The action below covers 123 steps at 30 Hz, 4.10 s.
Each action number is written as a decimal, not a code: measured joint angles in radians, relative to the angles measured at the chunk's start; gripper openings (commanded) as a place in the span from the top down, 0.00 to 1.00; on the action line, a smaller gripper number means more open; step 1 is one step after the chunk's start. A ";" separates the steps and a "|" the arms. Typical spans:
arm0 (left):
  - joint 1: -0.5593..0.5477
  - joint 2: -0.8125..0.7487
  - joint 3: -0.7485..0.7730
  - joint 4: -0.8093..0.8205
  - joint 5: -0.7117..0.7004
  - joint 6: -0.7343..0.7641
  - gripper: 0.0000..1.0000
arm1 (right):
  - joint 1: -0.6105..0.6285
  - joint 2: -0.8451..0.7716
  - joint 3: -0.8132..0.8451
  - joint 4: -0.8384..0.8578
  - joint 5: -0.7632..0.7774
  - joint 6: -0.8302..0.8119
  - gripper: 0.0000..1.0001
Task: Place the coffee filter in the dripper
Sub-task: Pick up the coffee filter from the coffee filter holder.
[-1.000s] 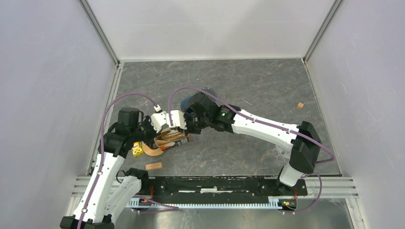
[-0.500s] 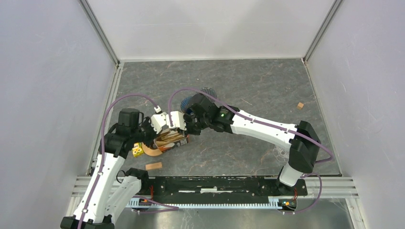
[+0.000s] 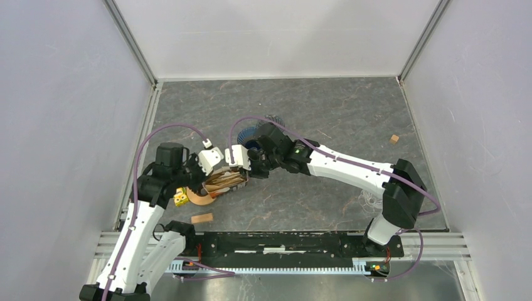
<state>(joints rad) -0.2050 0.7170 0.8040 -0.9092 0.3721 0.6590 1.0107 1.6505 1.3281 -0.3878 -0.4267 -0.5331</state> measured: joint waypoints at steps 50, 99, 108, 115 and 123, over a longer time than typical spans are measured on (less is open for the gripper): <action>0.001 -0.011 -0.042 0.053 -0.024 -0.032 0.98 | -0.012 0.018 0.145 -0.040 -0.007 0.042 1.00; 0.001 -0.011 -0.043 0.053 0.027 -0.076 0.98 | -0.032 0.105 0.115 -0.006 -0.089 0.084 1.00; 0.001 -0.013 -0.053 0.074 0.023 -0.076 0.98 | -0.059 0.091 0.115 -0.006 -0.097 0.110 1.00; 0.001 -0.013 -0.058 0.081 0.021 -0.076 0.98 | -0.063 0.067 0.135 -0.012 -0.114 0.121 1.00; 0.001 -0.013 -0.059 0.083 0.011 -0.076 0.98 | -0.063 0.057 0.154 -0.027 -0.118 0.119 1.00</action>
<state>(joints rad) -0.2043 0.7040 0.7452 -0.8265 0.3828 0.5827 0.9478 1.7073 1.4826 -0.4145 -0.5446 -0.4137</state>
